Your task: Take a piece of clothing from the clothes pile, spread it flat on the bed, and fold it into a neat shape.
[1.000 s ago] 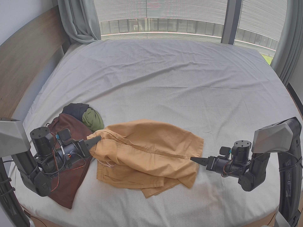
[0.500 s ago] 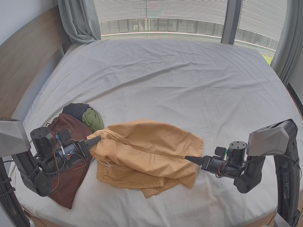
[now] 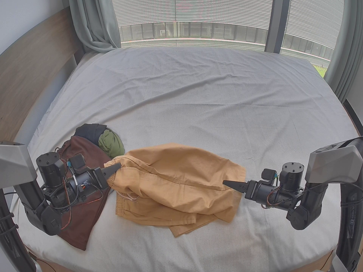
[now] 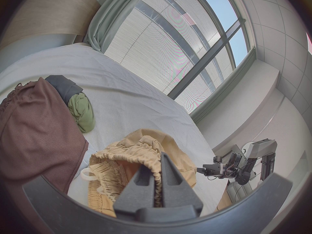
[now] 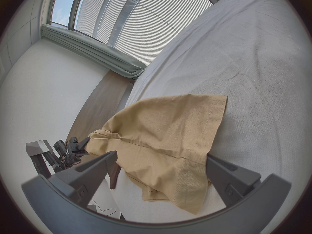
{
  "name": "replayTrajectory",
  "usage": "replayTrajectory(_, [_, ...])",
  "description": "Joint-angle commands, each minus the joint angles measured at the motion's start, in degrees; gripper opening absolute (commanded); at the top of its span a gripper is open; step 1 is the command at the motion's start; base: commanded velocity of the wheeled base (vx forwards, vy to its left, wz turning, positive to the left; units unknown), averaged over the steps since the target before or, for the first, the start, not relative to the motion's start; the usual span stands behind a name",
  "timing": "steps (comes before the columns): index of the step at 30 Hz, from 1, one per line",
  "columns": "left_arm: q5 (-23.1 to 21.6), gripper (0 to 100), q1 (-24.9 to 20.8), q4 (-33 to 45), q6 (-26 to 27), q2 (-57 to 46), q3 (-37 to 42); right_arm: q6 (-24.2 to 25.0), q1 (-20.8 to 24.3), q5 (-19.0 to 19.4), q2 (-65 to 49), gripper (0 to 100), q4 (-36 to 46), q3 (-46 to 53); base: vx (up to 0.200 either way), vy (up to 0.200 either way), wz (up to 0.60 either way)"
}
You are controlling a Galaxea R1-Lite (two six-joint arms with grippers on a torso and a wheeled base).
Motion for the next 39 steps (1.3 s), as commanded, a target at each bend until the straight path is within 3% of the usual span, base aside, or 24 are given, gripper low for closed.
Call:
replayTrajectory(1, [0.01, 0, -0.09, -0.05, -0.03, 0.02, -0.03, 0.05, 0.02, 2.14, -1.61, 100, -0.01, 0.62, 0.000, 0.000, 0.00])
replayTrajectory(14, [0.01, 0, 0.00, -0.05, -0.03, 0.02, -0.03, 0.31, 0.02, 2.40, 6.57, 100, -0.18, -4.12, 0.000, 0.000, 0.00])
replayTrajectory(25, [0.01, 0, -0.09, -0.05, -0.03, 0.02, -0.03, 0.31, 0.11, 2.40, 7.01, 100, -0.36, -4.65, 0.000, 0.000, 0.00])
replayTrajectory(26, [0.01, 0, -0.09, -0.05, -0.03, 0.02, -0.03, 0.31, 0.02, 2.40, 7.01, 0, -0.45, -4.74, 0.000, 0.000, 0.00])
replayTrajectory(35, [-0.08, 0, 0.00, -0.14, -0.03, 0.54, -0.03, 0.31, -0.86, 2.58, 2.88, 0, -0.27, -2.45, 0.000, 0.000, 0.00])
replayTrajectory(39, [0.01, 0, 0.26, -0.14, -0.03, 1.07, -0.21, 0.22, -2.00, 5.66, -0.20, 0, -0.18, 0.45, 0.000, 0.000, 0.00])
